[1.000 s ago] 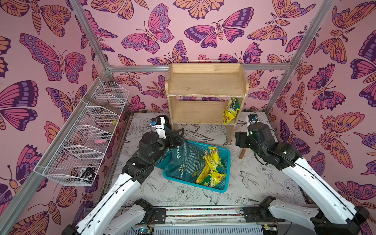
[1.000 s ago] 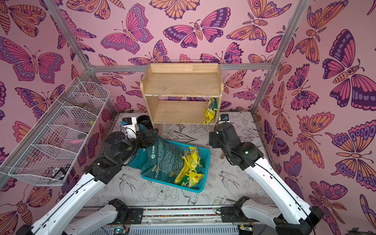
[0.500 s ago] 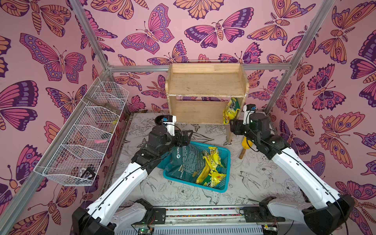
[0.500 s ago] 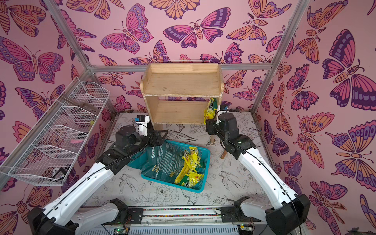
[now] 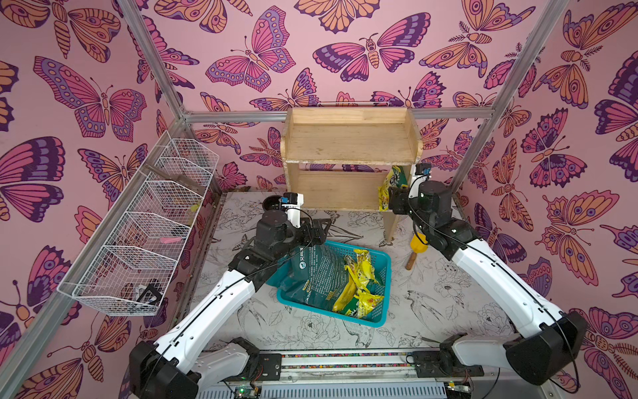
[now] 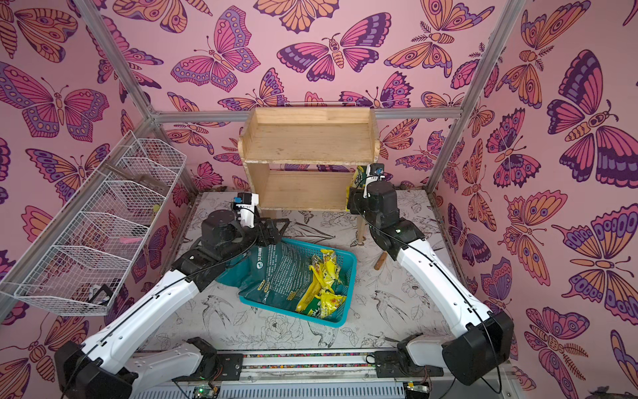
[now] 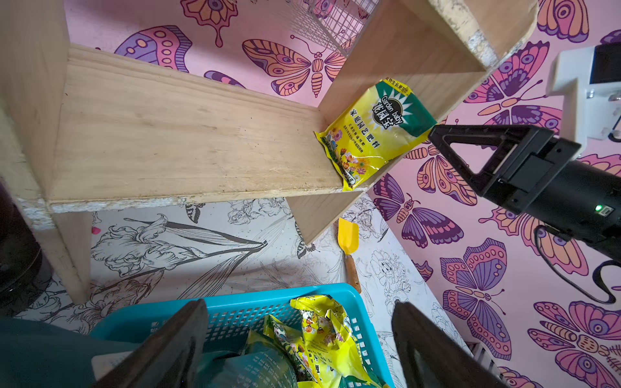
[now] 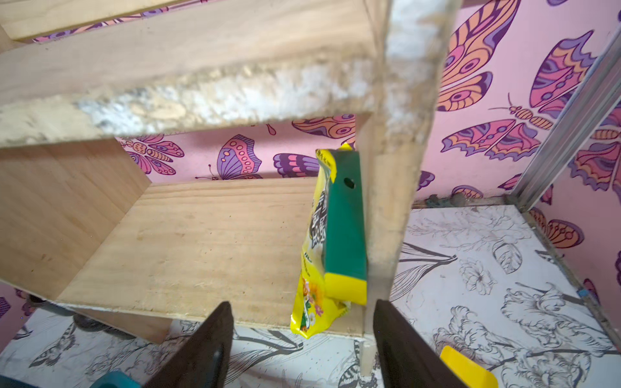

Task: Take down the fertilizer bag from the shelf
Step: Pick up the fertilizer bag from the shelf.

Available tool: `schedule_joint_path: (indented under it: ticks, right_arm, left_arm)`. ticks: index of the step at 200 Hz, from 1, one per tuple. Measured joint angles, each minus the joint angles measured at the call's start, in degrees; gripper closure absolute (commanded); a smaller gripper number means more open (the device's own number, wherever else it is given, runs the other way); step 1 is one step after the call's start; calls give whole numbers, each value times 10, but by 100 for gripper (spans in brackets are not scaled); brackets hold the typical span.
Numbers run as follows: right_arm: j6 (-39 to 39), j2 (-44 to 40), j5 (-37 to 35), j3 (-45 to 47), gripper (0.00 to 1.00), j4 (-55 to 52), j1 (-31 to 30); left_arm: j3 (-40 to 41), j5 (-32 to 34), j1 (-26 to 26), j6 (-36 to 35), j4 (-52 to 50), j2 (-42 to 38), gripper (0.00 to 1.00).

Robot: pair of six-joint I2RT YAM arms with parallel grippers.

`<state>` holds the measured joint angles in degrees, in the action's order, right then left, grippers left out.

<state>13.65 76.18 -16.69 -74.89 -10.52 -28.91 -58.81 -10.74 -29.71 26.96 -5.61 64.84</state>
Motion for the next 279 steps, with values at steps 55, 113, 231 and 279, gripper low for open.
schedule_joint_path:
  ticks: [55,113,231,279]
  right_arm:
    - [-23,35,-27,-7,47,10,0]
    - [-37,50,-34,-14,100,20,1]
    - [-3,18,122,-11,100,11,-6]
    - [10,-12,159,-13,100,-33,-19]
  left_arm:
    - [-2,1,0,0,0,-4,7]
    - [-1,7,-1,1,0,-16,7]
    - [3,20,-3,1,0,-18,7]
    - [11,45,-3,0,0,-25,6]
